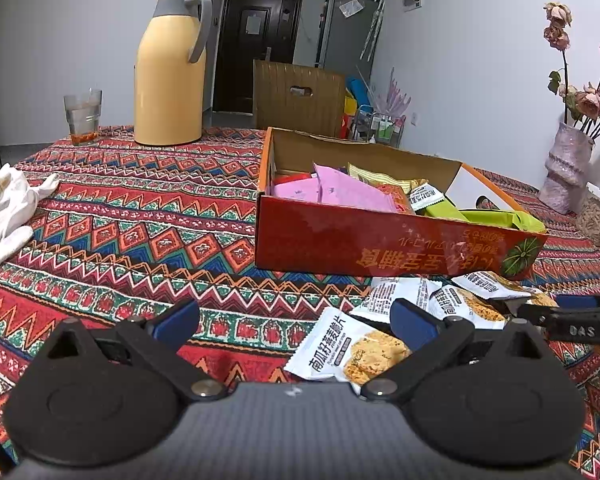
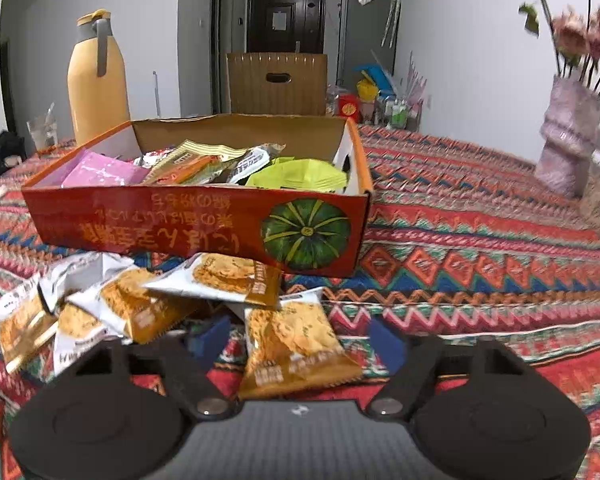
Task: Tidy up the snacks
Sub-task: 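Grasp another silver-and-orange cookie packet with the right gripper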
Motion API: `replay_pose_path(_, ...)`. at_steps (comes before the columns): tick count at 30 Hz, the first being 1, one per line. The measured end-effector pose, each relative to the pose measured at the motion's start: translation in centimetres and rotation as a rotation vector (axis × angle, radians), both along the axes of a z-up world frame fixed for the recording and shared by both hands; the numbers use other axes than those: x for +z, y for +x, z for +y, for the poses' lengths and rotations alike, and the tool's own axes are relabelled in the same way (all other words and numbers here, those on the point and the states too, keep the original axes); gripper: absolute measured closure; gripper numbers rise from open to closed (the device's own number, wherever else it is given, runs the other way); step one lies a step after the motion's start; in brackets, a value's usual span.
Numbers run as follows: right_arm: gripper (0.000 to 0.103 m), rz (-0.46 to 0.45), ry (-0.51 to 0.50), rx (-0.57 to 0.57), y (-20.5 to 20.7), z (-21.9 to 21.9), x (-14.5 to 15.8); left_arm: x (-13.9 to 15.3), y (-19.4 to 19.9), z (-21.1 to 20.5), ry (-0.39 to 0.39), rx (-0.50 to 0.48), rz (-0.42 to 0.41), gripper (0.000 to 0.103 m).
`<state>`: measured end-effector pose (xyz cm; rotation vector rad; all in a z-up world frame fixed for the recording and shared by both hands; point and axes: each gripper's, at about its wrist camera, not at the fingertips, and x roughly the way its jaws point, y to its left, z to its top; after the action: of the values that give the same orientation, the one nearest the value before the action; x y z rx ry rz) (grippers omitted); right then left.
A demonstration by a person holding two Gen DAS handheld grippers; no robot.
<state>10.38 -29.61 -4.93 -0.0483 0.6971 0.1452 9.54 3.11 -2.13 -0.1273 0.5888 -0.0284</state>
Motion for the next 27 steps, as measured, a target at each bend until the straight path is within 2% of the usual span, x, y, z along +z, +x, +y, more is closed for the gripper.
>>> replay_pose_path(2,0.053,0.025,0.027,0.000,0.4,-0.1,-0.5,-0.1,0.1,0.0,-0.006,0.000,0.006,0.000)
replay_pose_path(5,0.060,0.020,0.035,0.009,0.2,-0.2,-0.5,-0.1,0.2,0.1,-0.015,-0.004,0.013,0.000)
replay_pose_path(10,0.062,-0.016,0.053,-0.002,-1.1,-0.4,0.0,-0.1,0.2,0.1,-0.020,-0.004,0.013,0.000)
replay_pose_path(20,0.063,-0.157,0.112,-0.054,-7.1,-0.7,1.5,-0.1,0.5,-0.3,-0.005,0.001,0.041,0.000)
replay_pose_path(24,0.062,-0.167,0.127,-0.047,-8.1,-0.8,1.7,0.1,0.7,-1.1,-0.007,-0.058,0.095,0.000)
replay_pose_path(27,0.062,-0.172,0.147,-0.039,-8.6,-0.9,1.7,-0.1,1.0,-2.3,0.031,-0.110,0.139,0.000)
